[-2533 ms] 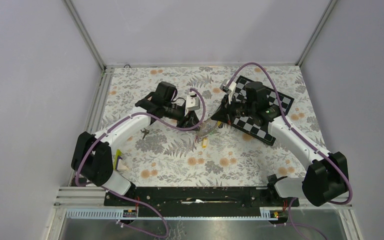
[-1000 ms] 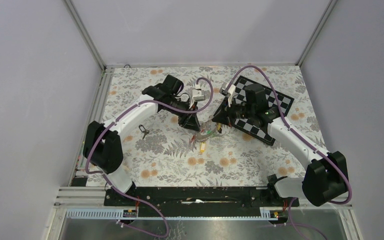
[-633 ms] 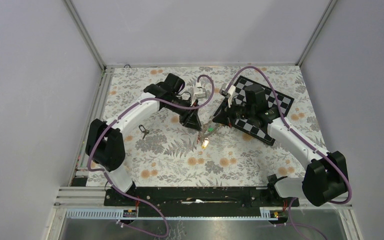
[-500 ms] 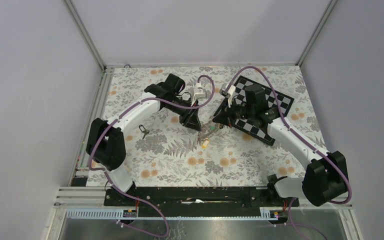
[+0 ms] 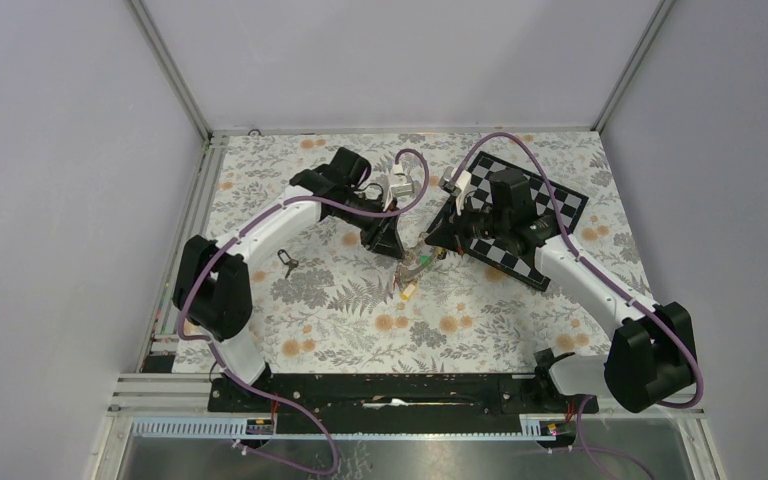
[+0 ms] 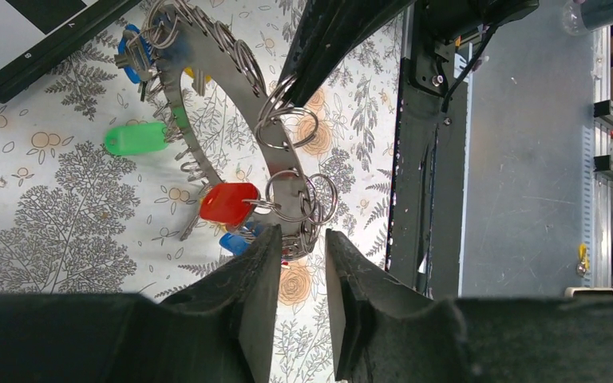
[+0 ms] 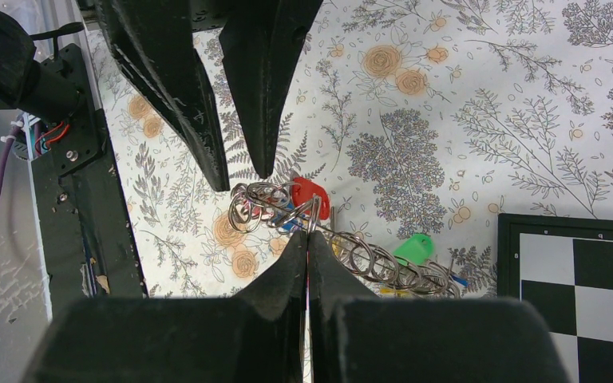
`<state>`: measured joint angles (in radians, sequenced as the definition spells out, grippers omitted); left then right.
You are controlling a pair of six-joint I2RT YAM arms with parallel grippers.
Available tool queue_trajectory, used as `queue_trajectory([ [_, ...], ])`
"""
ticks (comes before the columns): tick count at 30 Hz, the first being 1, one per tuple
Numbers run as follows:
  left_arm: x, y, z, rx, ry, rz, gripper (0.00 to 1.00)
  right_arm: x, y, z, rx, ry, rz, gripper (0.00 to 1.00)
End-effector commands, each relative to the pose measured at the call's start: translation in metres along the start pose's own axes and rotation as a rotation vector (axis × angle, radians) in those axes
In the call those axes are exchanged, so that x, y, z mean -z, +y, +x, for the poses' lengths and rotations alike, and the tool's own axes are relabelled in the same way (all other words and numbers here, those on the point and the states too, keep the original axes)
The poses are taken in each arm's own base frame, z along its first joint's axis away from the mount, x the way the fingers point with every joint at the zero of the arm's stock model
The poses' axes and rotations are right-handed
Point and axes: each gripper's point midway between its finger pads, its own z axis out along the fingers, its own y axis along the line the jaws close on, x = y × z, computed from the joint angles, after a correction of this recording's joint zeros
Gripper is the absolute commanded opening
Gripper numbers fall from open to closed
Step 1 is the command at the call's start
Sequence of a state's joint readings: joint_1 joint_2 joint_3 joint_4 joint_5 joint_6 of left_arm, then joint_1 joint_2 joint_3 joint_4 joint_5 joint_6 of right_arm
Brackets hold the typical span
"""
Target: Put the keys on the keyring
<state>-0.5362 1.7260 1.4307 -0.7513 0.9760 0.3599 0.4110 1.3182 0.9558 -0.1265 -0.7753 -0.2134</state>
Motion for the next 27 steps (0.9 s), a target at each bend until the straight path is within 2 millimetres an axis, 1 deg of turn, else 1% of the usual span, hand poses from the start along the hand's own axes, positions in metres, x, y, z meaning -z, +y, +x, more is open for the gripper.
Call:
queue_trajectory([
  [1, -0.003, 0.000, -0.005, -0.014, -0.025, 0.020, 0.29, 0.005, 0.001, -0.019, 0.059, -0.058, 0.003, 0.00],
  [8, -0.005, -0.001, 0.000, -0.001, -0.019, 0.037, 0.28, 0.006, 0.001, -0.020, 0.062, -0.060, 0.005, 0.00],
  [10, -0.005, -0.002, 0.000, -0.002, -0.021, 0.042, 0.26, 0.006, 0.001, -0.019, 0.062, -0.059, 0.006, 0.00],
  [17, -0.007, -0.006, -0.001, 0.003, -0.024, 0.069, 0.11, 0.005, 0.001, -0.019, 0.061, -0.058, 0.005, 0.00],
  [23, -0.008, -0.010, -0.001, 0.010, -0.028, 0.090, 0.00, 0.005, 0.000, -0.018, 0.063, -0.056, 0.010, 0.00],
  [27, -0.008, -0.010, -0.001, 0.026, -0.029, 0.092, 0.00, 0.006, -0.001, -0.018, 0.066, -0.055, 0.014, 0.00],
])
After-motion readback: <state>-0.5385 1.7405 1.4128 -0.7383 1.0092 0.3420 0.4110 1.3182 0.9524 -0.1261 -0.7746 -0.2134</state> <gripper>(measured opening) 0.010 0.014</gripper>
